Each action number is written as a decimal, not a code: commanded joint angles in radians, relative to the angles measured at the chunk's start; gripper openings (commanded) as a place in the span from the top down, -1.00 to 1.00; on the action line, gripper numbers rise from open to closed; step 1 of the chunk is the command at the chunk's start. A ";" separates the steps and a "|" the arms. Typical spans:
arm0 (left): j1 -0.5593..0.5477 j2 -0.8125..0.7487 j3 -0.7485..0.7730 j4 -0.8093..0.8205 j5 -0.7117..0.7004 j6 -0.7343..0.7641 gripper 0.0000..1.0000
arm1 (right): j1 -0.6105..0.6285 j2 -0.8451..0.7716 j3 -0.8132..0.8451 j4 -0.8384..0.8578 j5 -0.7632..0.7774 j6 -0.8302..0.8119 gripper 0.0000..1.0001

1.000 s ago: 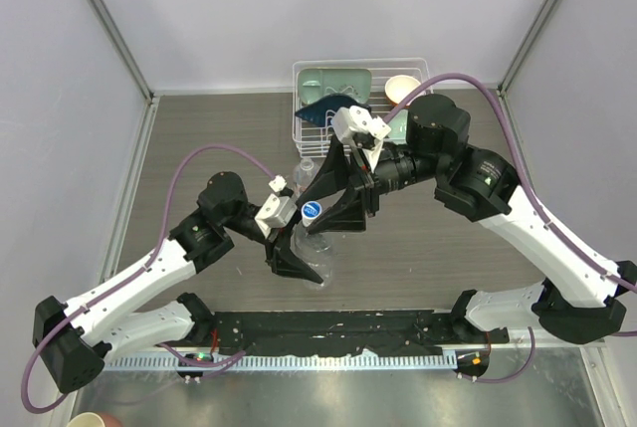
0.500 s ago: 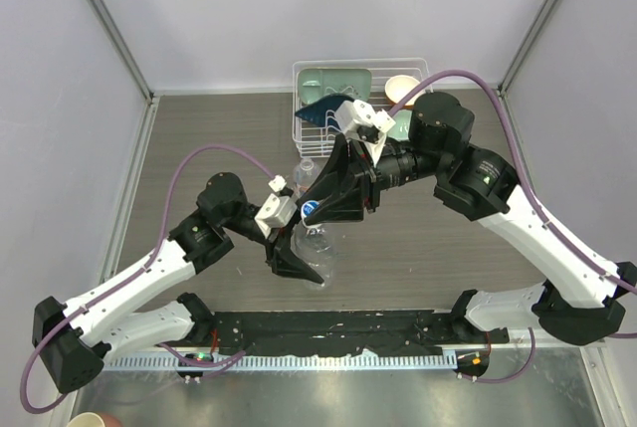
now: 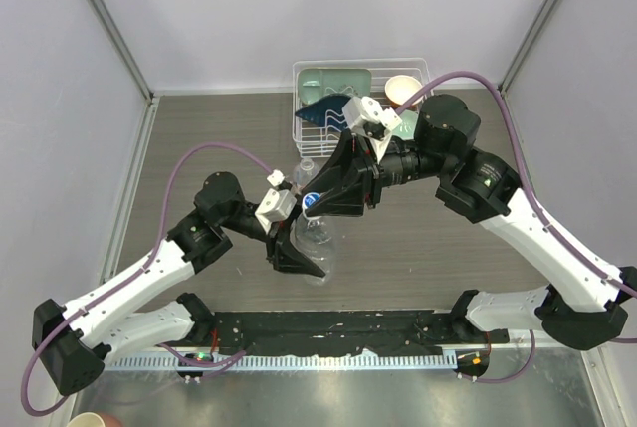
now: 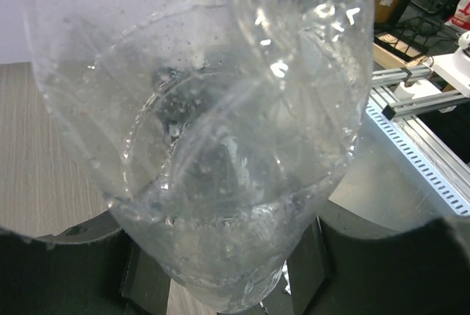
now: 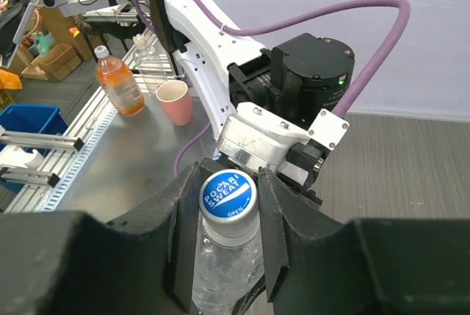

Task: Screw on the bottle caps

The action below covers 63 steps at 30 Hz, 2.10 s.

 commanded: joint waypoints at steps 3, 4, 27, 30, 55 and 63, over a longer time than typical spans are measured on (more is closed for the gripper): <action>0.019 -0.049 0.048 0.115 -0.079 0.012 1.00 | -0.011 0.002 -0.047 -0.079 -0.005 0.035 0.41; 0.021 -0.052 0.048 0.109 -0.080 0.043 1.00 | -0.013 0.009 -0.044 -0.083 -0.007 0.038 0.40; 0.058 -0.067 0.033 0.074 -0.482 0.215 1.00 | -0.004 -0.060 -0.208 -0.209 0.320 0.090 0.59; 0.059 -0.054 0.042 0.092 -0.531 0.154 1.00 | -0.002 -0.070 -0.252 -0.160 0.389 0.126 0.62; 0.058 -0.041 -0.009 0.152 -0.913 0.229 1.00 | 0.369 0.072 -0.204 -0.315 1.634 0.495 0.90; 0.056 -0.043 -0.030 0.121 -0.843 0.217 1.00 | 0.378 0.126 -0.113 -0.271 1.661 0.523 0.21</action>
